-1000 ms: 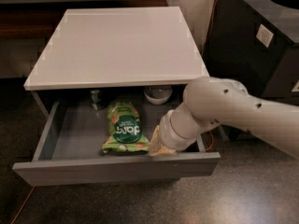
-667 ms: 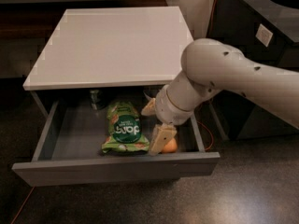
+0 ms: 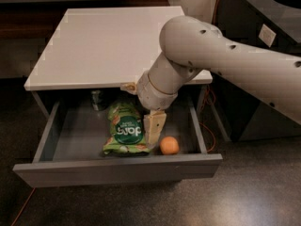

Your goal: Pick green rice chip bag from top drawer and place on counter

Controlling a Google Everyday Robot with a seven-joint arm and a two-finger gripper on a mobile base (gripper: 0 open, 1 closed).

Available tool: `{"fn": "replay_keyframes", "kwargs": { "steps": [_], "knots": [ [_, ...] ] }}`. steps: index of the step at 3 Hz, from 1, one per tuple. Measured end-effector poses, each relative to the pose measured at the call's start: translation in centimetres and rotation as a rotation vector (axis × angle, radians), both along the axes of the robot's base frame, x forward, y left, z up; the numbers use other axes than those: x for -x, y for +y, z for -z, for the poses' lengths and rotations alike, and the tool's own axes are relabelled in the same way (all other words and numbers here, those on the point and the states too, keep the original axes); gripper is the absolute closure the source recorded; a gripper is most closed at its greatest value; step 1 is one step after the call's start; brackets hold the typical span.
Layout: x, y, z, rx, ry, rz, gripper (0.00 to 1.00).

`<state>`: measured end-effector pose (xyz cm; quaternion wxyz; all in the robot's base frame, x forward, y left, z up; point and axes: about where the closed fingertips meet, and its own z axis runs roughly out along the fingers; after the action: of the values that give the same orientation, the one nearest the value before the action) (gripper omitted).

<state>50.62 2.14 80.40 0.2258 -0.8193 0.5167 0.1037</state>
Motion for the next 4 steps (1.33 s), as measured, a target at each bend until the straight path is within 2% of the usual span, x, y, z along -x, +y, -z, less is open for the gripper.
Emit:
{"fn": "replay_keyframes", "kwargs": {
  "steps": [1, 2, 3, 4],
  "knots": [
    [-0.5, 2.7, 1.0, 0.049, -0.188, -0.288, 0.0],
    [-1.3, 3.8, 2.1, 0.135, -0.365, -0.565, 0.0],
    [-2.4, 3.1, 3.9, 0.303, -0.539, -0.861, 0.0],
    [-2.0, 3.4, 3.7, 0.277, -0.516, -0.826, 0.0]
  ]
}}
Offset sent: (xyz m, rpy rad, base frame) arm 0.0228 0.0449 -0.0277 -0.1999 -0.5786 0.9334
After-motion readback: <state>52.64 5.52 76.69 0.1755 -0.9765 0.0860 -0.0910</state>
